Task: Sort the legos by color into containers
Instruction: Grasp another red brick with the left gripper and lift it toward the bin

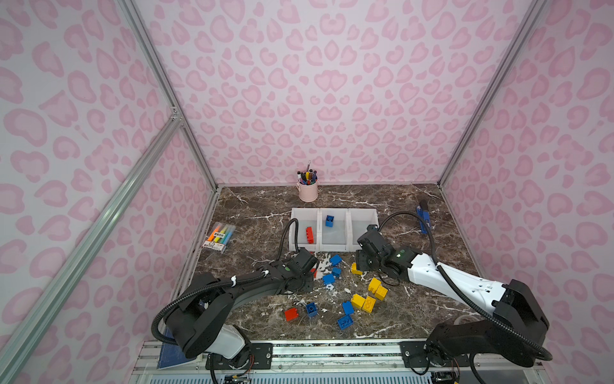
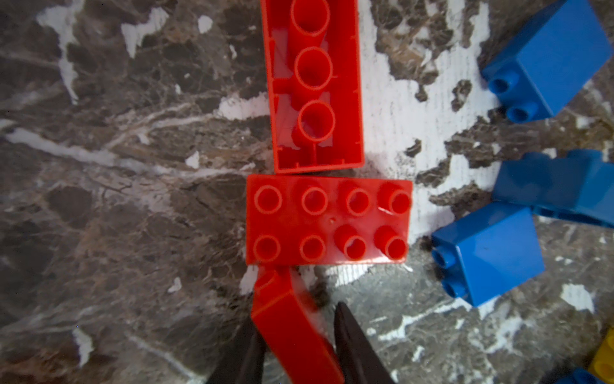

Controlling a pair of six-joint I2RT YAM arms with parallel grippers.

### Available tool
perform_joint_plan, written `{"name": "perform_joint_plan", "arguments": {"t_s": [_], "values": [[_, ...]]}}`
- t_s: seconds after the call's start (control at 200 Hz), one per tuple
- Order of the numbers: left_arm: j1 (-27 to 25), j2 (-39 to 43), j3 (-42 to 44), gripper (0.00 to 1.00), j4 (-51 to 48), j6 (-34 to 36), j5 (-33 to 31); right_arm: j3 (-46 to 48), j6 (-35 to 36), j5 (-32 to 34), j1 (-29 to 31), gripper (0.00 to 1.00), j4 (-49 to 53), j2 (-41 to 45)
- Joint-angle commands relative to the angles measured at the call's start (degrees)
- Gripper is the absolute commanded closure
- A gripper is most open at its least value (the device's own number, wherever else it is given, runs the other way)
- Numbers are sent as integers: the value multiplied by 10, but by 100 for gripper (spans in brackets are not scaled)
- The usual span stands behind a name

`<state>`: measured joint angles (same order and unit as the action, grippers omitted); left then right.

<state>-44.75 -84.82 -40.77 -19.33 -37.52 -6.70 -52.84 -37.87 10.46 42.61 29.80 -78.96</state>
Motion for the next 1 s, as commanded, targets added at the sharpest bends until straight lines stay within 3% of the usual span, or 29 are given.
{"name": "perform_joint_plan", "arguments": {"t_s": [0.0,0.545,0.73,0.995], "values": [[0,7,4,71,8,-6,-13,3,-4,4,2,33,-6,-2],[0,46,-12,82,-24,9,-36,1,-7,9,8,34,-1,-2],[10,49,-89,82,-46,66,-58,-2,-6,16,9,34,5,5],[95,-48,-237,81,-46,163,-41,-3,-5,20,9,35,16,18]]}}
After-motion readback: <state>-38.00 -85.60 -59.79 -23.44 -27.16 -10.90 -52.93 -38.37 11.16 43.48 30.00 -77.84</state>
